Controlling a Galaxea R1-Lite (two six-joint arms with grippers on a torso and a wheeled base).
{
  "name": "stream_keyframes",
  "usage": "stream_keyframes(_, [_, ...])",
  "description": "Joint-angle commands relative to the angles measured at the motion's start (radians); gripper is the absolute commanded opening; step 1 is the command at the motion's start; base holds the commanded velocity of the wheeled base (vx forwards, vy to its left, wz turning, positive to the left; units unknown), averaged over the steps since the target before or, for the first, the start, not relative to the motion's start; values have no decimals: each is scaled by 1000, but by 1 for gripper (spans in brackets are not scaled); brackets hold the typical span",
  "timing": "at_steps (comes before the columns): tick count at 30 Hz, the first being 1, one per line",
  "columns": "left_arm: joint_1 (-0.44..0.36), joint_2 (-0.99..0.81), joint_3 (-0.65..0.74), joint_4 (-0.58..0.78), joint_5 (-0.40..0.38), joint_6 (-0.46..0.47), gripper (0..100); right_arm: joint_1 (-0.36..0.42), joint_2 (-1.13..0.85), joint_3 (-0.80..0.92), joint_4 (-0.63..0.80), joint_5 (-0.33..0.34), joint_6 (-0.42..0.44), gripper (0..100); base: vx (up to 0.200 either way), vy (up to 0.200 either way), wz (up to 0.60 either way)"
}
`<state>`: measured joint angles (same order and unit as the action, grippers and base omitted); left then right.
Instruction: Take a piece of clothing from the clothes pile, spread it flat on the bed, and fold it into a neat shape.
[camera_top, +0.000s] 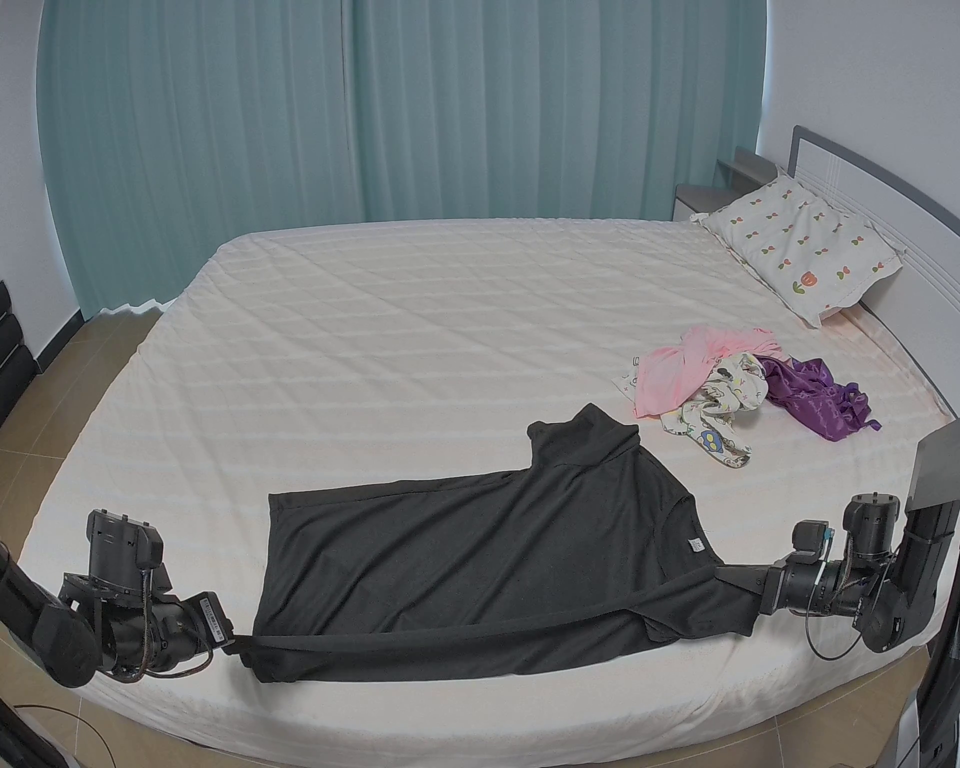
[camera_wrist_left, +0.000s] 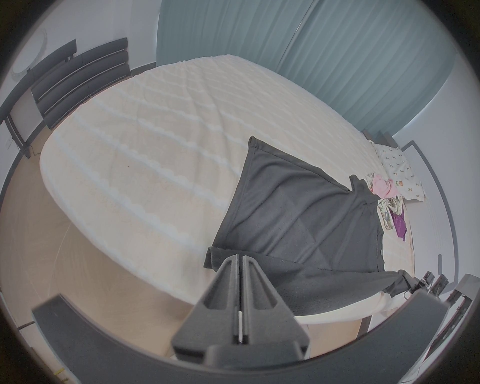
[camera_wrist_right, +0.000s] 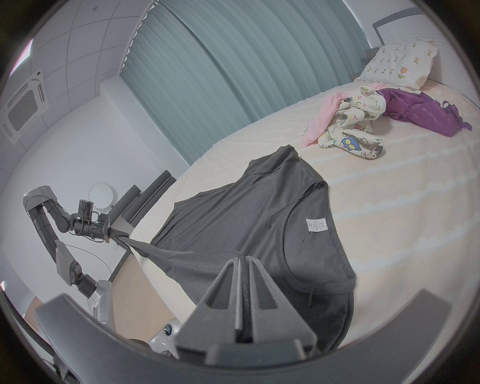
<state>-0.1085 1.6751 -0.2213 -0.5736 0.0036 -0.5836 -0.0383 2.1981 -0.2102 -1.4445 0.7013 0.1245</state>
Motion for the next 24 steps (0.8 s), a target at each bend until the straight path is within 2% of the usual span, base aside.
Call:
stream_keyframes(1, [-7, -114, 3, 77, -2, 1, 0, -14, 8, 86, -62, 24, 0, 0, 0, 0, 0])
stream_keyframes(6, [-22, -123, 2, 195, -2, 2, 0, -14, 26, 123, -119, 32, -8, 0, 0, 0, 0])
stream_keyframes(12, [-26, -118, 8, 228, -2, 2, 0, -14, 19, 140, -120, 67, -19, 0, 0, 0, 0])
stream_keyframes(15, [-30, -112, -6, 293, -2, 19, 0, -14, 17, 141, -120, 69, -20, 0, 0, 0, 0])
stream_keyframes(24, [-3, -3, -115, 294, 3, 25, 0, -11, 45, 66, -119, 63, -8, 0, 0, 0, 0])
